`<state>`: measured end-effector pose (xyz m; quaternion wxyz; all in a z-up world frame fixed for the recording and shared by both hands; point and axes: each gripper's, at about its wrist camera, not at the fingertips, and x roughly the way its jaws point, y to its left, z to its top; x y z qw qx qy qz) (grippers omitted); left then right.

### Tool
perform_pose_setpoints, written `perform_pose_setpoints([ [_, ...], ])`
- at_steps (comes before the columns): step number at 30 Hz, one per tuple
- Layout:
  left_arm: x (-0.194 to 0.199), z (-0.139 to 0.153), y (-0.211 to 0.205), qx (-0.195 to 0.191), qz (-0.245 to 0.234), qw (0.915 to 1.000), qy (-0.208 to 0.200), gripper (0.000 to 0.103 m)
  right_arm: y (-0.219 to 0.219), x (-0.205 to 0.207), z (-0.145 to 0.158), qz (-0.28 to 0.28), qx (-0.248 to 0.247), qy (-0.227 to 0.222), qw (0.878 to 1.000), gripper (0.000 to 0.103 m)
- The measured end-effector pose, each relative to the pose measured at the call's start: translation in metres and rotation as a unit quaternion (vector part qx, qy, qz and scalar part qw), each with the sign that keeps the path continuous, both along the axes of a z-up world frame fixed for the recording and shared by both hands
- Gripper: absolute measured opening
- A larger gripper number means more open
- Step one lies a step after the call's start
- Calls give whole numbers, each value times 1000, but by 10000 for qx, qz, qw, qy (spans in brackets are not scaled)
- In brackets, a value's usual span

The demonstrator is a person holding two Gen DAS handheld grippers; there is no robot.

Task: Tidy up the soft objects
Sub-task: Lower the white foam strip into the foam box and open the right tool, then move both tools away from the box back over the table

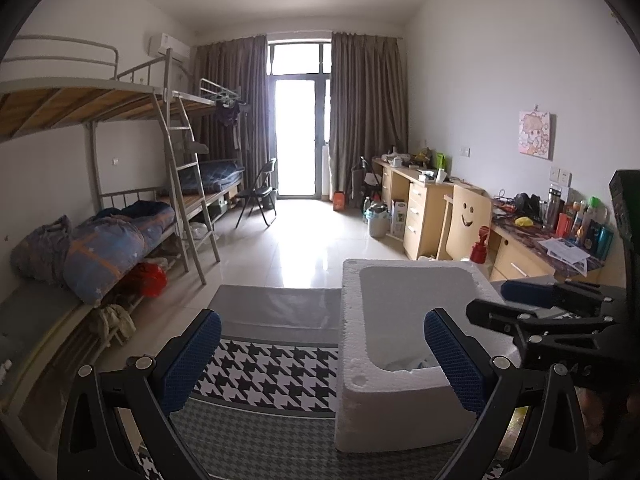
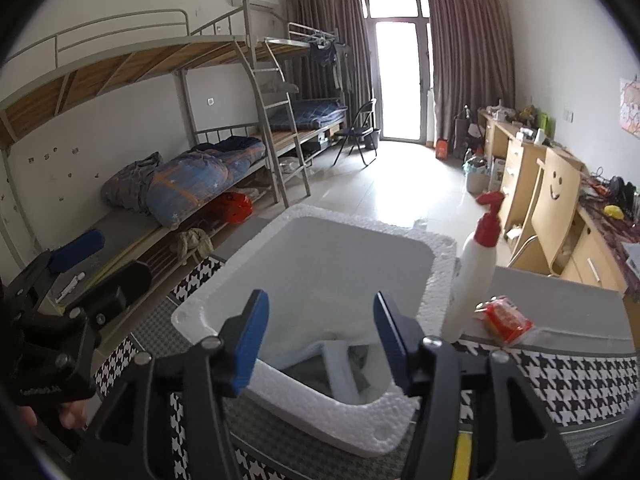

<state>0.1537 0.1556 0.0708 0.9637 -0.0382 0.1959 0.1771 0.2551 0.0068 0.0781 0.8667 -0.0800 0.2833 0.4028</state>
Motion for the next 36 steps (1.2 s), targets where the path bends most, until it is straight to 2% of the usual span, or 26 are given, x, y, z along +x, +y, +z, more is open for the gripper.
perform_pose_setpoints([
  [6,-4,2,-11,13,-143,9999,-52,102,-20,-4,9,-134,178,-139,9997,67],
  [22,-7,1,-43,108,-567,9983,-80,102,-50,-14,16,-487,291,-377,9977,67],
  [32,-5,-4,-62,-61,-861,9963,-36,102,-67,-18,14,-710,290,-502,9958,67],
  [36,-5,-7,-71,-65,-944,9955,-34,102,-77,-18,12,-845,286,-539,9946,78],
])
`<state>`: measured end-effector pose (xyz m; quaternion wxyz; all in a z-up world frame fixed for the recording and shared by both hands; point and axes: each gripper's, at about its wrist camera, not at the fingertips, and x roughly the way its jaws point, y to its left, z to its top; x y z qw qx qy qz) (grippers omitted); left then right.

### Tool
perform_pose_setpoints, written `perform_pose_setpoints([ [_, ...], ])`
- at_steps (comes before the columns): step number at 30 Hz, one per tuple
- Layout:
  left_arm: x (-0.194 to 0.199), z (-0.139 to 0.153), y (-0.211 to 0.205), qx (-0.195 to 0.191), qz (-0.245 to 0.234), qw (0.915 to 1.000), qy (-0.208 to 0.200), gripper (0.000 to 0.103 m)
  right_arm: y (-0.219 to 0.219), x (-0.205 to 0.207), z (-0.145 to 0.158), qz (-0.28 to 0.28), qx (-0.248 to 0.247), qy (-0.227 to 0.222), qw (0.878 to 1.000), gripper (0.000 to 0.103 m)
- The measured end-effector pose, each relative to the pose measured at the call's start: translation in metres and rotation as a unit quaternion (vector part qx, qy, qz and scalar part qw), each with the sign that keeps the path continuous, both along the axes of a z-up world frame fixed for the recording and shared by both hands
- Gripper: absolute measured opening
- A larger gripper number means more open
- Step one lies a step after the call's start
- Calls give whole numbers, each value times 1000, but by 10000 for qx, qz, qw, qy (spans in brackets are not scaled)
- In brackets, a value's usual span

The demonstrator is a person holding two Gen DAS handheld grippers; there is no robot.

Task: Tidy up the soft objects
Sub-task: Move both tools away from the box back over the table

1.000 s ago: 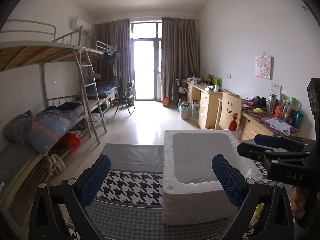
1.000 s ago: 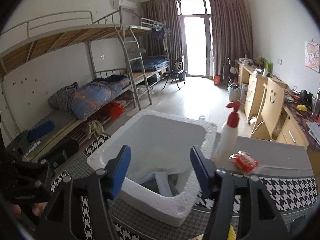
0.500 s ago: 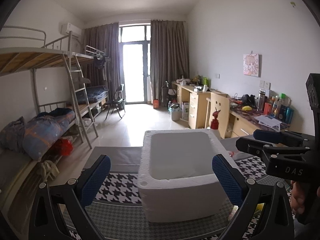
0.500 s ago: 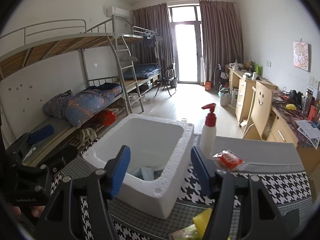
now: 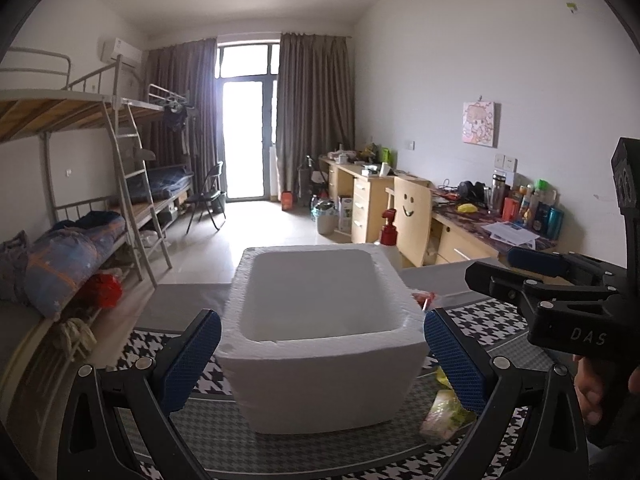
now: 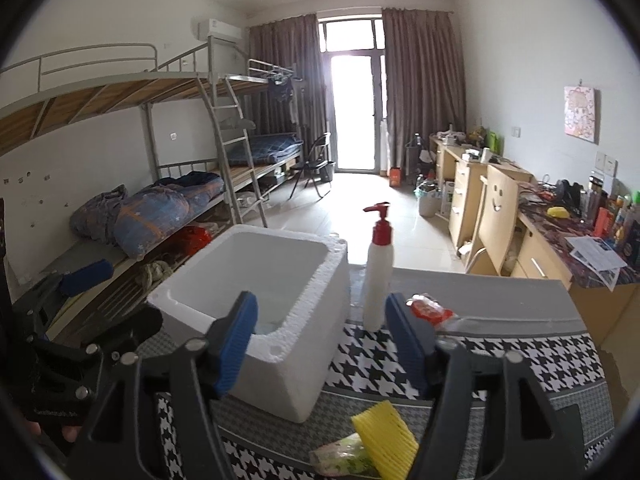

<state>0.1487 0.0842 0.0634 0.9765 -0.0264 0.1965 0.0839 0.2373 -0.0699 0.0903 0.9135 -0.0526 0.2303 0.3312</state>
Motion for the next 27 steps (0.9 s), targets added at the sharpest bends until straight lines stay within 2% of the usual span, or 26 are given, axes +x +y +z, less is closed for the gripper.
perform_pose_setpoints([
  [16,0,-11,-33,-31,-520,9984,196,102,-41,-11,-8,-424,84,-75,9990,81],
  [27,-1,-20,-44,-31,-650,9975,276,102,-62,-18,-20,-654,55,-61,9978,81],
])
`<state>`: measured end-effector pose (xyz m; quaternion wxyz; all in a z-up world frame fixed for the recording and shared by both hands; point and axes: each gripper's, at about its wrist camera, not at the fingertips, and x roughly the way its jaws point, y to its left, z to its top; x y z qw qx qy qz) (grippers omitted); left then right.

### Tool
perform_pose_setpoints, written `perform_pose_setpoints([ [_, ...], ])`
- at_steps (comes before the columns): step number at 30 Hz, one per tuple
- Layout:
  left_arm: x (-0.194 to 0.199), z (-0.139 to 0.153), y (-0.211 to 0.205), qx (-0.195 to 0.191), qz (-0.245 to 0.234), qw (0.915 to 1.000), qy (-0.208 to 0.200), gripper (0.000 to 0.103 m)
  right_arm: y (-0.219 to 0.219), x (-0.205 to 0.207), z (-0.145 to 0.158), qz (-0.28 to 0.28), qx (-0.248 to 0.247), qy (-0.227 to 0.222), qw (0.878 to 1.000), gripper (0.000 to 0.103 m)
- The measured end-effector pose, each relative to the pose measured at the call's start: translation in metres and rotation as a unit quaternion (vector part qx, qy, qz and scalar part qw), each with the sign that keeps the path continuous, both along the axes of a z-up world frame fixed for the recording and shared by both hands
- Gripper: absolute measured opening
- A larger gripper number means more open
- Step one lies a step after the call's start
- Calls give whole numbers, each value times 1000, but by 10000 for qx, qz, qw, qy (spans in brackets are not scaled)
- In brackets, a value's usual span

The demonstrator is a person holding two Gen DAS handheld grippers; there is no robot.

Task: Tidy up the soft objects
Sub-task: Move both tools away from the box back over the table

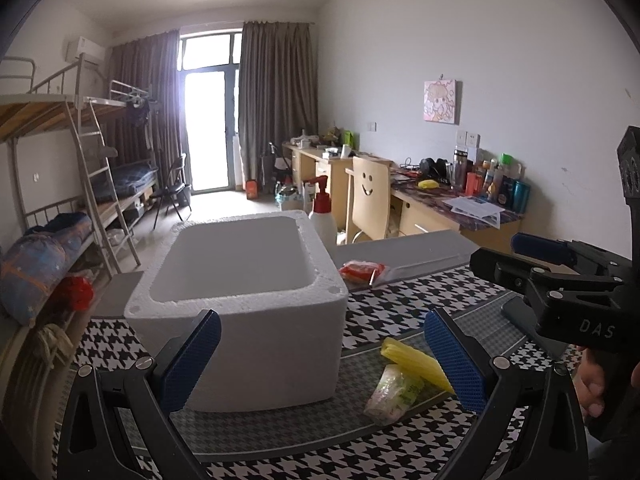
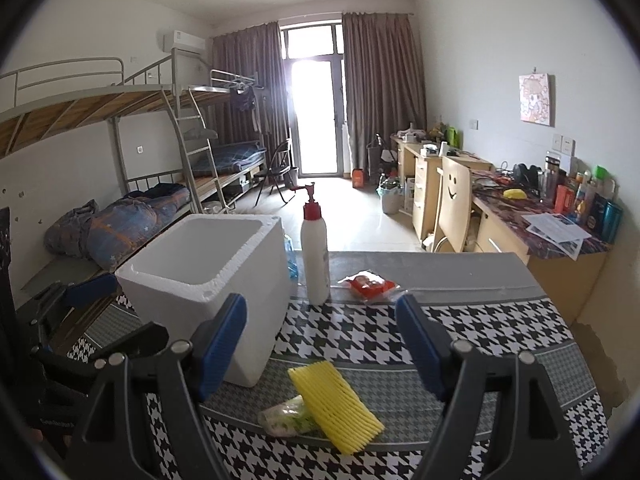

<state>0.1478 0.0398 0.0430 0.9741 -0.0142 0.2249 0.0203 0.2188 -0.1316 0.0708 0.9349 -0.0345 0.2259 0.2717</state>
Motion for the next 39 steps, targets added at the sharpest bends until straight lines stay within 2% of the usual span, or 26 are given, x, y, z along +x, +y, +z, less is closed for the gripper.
perform_pose_setpoints([
  [19,11,-30,-21,48,-252,9991,328,102,-20,-6,-29,-214,-148,160,9995,81],
  [27,18,-50,-26,44,-274,9977,624,102,-27,-5,-44,-280,-318,275,9987,81],
  [39,26,-72,-26,96,-416,9949,916,102,-30,-3,-72,-147,-468,627,9968,80],
])
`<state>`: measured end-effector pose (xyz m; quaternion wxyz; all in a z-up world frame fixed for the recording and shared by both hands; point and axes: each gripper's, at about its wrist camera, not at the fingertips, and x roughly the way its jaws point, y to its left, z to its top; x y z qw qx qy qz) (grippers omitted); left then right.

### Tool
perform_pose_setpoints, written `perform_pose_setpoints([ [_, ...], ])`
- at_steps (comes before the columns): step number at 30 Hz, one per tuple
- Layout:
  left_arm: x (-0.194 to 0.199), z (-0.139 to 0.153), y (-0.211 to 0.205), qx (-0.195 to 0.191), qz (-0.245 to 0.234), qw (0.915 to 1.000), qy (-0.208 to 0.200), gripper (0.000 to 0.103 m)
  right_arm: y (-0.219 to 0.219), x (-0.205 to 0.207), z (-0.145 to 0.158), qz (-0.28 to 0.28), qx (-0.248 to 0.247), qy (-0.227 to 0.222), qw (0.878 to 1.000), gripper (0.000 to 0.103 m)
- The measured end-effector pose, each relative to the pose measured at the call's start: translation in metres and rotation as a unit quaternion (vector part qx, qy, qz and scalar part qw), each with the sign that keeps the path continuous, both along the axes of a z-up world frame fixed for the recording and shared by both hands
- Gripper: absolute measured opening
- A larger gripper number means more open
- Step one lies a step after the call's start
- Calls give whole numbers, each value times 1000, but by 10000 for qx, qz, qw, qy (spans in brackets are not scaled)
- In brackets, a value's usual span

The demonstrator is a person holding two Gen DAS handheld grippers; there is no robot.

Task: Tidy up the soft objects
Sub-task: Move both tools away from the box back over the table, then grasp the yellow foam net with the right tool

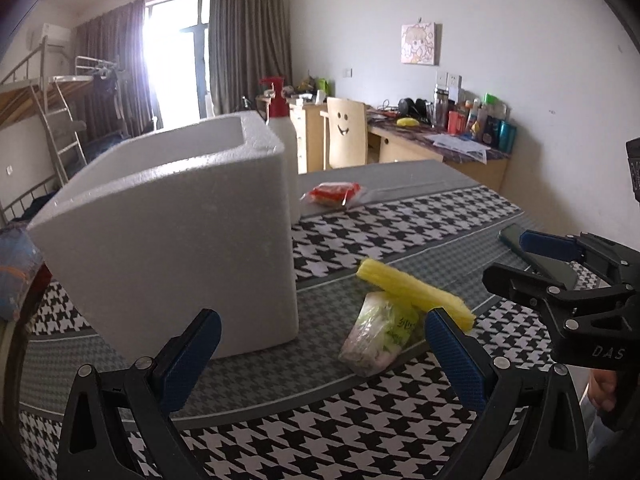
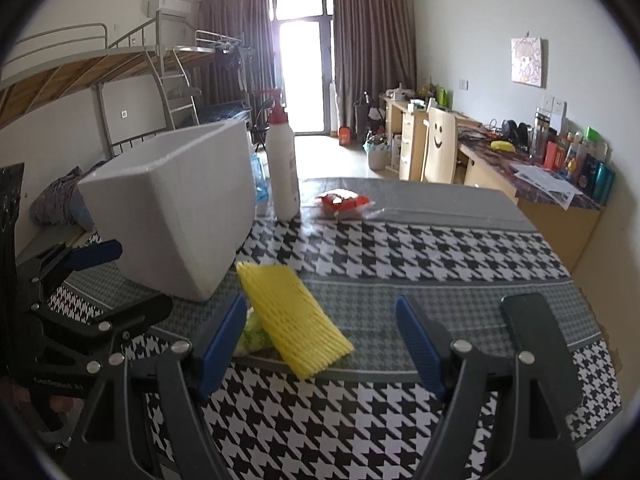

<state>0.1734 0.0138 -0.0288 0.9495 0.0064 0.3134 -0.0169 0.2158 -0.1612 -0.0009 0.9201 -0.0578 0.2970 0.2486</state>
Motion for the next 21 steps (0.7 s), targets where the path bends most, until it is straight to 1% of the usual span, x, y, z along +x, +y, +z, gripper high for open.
perform_pose_setpoints([
  [8,1,-8,3,18,0,9999,132,102,3,3,-15,98,-61,269,9996,80],
  [11,0,-9,4,56,-39,9999,123,102,4,5,-19,145,-76,357,9992,76],
  [17,2,-15,11,-20,-7,9997,223,102,9,9,-29,219,-106,532,9983,76],
  [19,4,-16,10,-31,-48,9997,256,102,11,10,-33,243,-131,581,9979,70],
  [21,4,-17,9,-30,-94,9996,264,102,13,12,-36,265,-151,652,9974,67],
])
